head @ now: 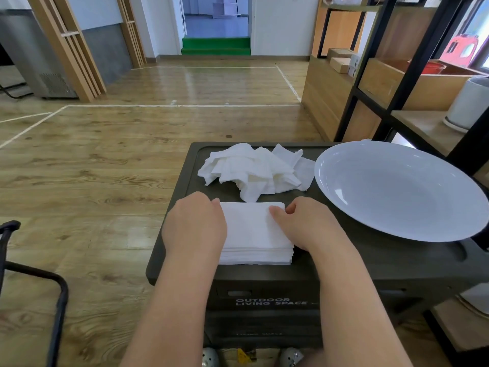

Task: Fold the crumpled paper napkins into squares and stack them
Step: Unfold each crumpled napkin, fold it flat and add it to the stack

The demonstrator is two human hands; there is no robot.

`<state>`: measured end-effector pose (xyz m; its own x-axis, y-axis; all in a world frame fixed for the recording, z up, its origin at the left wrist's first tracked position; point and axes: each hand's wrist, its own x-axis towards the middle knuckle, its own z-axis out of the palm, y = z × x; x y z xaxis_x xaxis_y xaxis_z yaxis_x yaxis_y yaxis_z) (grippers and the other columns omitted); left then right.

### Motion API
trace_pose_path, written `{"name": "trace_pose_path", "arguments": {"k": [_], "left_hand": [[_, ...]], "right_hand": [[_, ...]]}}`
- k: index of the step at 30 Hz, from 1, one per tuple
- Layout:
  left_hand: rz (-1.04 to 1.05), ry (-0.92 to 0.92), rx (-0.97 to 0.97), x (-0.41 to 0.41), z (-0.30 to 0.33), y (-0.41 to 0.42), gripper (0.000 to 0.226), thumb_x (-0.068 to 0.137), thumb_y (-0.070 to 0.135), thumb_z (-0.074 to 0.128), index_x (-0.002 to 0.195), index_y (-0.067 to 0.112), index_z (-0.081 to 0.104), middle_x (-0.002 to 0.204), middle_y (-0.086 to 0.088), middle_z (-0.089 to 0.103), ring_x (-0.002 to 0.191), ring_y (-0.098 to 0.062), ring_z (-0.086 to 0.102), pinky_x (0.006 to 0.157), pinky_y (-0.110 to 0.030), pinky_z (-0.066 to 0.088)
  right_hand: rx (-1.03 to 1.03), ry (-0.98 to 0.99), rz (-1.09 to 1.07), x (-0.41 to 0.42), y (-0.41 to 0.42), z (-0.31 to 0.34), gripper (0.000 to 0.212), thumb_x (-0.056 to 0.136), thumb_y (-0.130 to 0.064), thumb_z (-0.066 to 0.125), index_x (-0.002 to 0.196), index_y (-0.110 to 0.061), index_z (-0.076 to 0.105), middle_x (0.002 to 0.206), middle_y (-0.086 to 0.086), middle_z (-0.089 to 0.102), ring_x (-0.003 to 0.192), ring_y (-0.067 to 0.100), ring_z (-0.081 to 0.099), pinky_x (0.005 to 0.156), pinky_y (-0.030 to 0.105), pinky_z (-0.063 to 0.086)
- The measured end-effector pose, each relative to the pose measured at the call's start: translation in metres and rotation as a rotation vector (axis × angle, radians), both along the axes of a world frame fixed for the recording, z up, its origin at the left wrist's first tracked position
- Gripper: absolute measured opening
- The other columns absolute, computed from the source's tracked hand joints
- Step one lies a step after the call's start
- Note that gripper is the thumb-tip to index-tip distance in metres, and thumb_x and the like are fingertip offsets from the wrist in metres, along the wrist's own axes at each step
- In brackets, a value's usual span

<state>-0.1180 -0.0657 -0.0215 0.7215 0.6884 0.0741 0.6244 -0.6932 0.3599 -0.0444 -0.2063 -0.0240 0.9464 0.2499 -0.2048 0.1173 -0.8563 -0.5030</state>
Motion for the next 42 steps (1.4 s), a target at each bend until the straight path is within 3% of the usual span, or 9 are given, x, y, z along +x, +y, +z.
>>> {"name": "trace_pose_path", "arguments": {"k": [3,6,10,16,23,28,32,37,42], "left_hand": [[0.000,-0.133,0.027,0.000,0.005,-0.006,0.029,0.098,0.037,0.041,0.089,0.012,0.053,0.081,-0.003,0.058,0.072,-0.021,0.050,0.054,-0.030,0.031],[-0.064,-0.191,0.034,0.006,0.005,-0.016,0.024,0.098,0.036,0.044,0.093,0.014,0.053,0.082,0.000,0.058,0.072,-0.019,0.051,0.058,-0.029,0.034],[-0.134,-0.133,-0.020,0.014,-0.006,-0.020,0.021,0.096,0.032,0.045,0.099,0.013,0.052,0.093,-0.002,0.061,0.076,-0.019,0.046,0.064,-0.030,0.034],[-0.125,-0.088,-0.041,0.016,-0.024,-0.022,0.025,0.098,0.035,0.042,0.104,0.012,0.050,0.104,-0.006,0.058,0.091,-0.025,0.057,0.066,-0.032,0.037],[-0.146,-0.087,-0.041,0.014,-0.025,-0.022,0.022,0.098,0.037,0.041,0.099,0.016,0.048,0.097,-0.002,0.055,0.080,-0.018,0.054,0.062,-0.029,0.038],[-0.176,-0.207,-0.127,0.013,-0.006,0.002,0.016,0.093,0.037,0.053,0.087,0.023,0.058,0.079,0.009,0.058,0.073,-0.012,0.055,0.061,-0.028,0.044],[0.019,-0.443,-0.080,0.022,0.011,0.034,0.013,0.093,0.032,0.053,0.094,0.020,0.057,0.077,0.007,0.060,0.075,-0.020,0.057,0.058,-0.030,0.038],[0.063,-0.260,-0.154,0.053,-0.006,0.053,0.036,0.090,0.035,0.059,0.118,0.014,0.054,0.110,-0.004,0.060,0.097,-0.023,0.055,0.071,-0.031,0.038],[0.044,-0.281,-0.119,0.058,-0.012,0.049,0.009,0.092,0.019,0.053,0.087,0.017,0.060,0.093,-0.003,0.066,0.077,-0.019,0.050,0.061,-0.029,0.036]], "right_hand": [[0.121,-0.261,-0.102,-0.009,0.007,0.006,0.024,0.095,-0.038,0.048,0.089,-0.016,0.056,0.075,-0.003,0.056,0.061,0.007,0.048,0.049,0.021,0.032],[0.217,-0.389,-0.035,-0.019,0.024,0.011,0.017,0.095,-0.031,0.047,0.089,-0.017,0.054,0.078,-0.004,0.055,0.069,0.015,0.050,0.057,0.028,0.036],[0.157,-0.327,0.050,-0.019,0.039,-0.003,0.013,0.094,-0.028,0.048,0.095,-0.017,0.054,0.084,-0.003,0.056,0.076,0.016,0.051,0.060,0.028,0.036],[0.120,-0.283,0.033,-0.018,0.039,-0.019,0.016,0.095,-0.032,0.046,0.096,-0.018,0.054,0.094,-0.002,0.064,0.080,0.016,0.055,0.062,0.028,0.039],[0.080,-0.287,0.094,-0.019,0.035,-0.018,0.017,0.097,-0.036,0.044,0.100,-0.021,0.052,0.092,-0.004,0.062,0.076,0.013,0.053,0.061,0.027,0.039],[0.343,-0.161,0.139,-0.008,0.015,-0.011,0.009,0.093,-0.033,0.055,0.096,-0.026,0.061,0.072,-0.013,0.053,0.067,0.003,0.051,0.059,0.015,0.036],[0.545,-0.166,-0.005,0.002,-0.004,-0.004,0.007,0.092,-0.030,0.057,0.086,-0.029,0.059,0.070,-0.005,0.055,0.066,0.006,0.051,0.057,0.016,0.035],[0.613,-0.149,-0.071,0.007,-0.008,-0.005,0.007,0.093,-0.028,0.056,0.095,-0.024,0.062,0.074,-0.006,0.058,0.068,0.006,0.053,0.058,0.016,0.036],[0.616,-0.130,-0.059,0.010,-0.006,-0.005,0.003,0.093,-0.028,0.057,0.090,-0.029,0.058,0.078,-0.007,0.060,0.072,0.006,0.055,0.059,0.015,0.038]]}}
